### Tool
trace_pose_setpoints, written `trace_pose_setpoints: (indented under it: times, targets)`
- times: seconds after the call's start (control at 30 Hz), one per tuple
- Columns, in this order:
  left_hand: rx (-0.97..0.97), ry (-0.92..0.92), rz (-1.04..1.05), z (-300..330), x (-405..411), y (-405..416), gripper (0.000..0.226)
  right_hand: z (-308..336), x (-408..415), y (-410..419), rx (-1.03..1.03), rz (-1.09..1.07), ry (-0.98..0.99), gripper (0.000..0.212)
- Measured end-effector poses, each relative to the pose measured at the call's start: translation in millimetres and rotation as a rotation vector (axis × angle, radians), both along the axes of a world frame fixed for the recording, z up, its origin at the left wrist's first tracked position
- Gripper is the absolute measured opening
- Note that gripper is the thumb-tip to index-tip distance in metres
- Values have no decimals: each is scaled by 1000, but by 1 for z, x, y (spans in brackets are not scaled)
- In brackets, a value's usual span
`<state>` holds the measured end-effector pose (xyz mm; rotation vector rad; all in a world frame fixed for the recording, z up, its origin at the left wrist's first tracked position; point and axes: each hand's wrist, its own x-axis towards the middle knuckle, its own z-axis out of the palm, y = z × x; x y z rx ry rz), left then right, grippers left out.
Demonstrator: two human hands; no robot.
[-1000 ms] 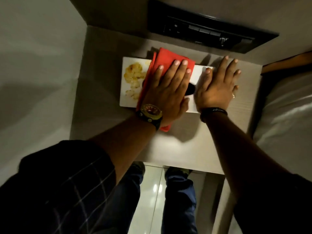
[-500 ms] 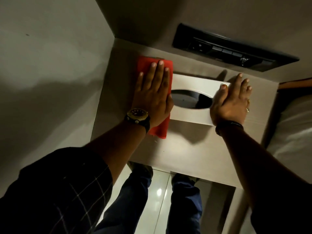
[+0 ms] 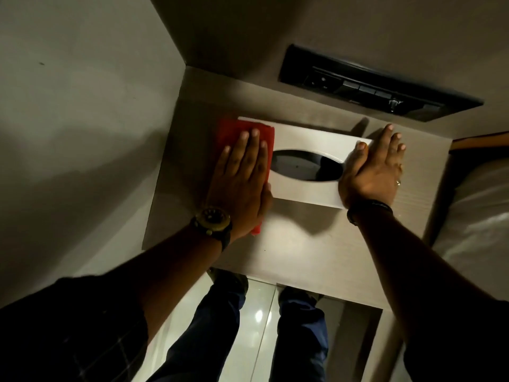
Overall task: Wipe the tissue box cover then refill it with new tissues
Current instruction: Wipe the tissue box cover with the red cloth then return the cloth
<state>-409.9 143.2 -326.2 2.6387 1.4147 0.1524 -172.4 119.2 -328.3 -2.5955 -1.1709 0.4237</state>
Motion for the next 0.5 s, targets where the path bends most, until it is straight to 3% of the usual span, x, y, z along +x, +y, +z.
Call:
trace_pose_setpoints:
  times: [0.2,0.37,0.5]
  targets:
    - [-20,-14,-27,9,6,20,63,-1,1,0,36,18,33,64]
    - [-40,13,65,12,29,66,66,1,0,0,7,40,-31,64]
    - [-76,46,107,19,30,38,68,3,0,1,-18,11,-27,67]
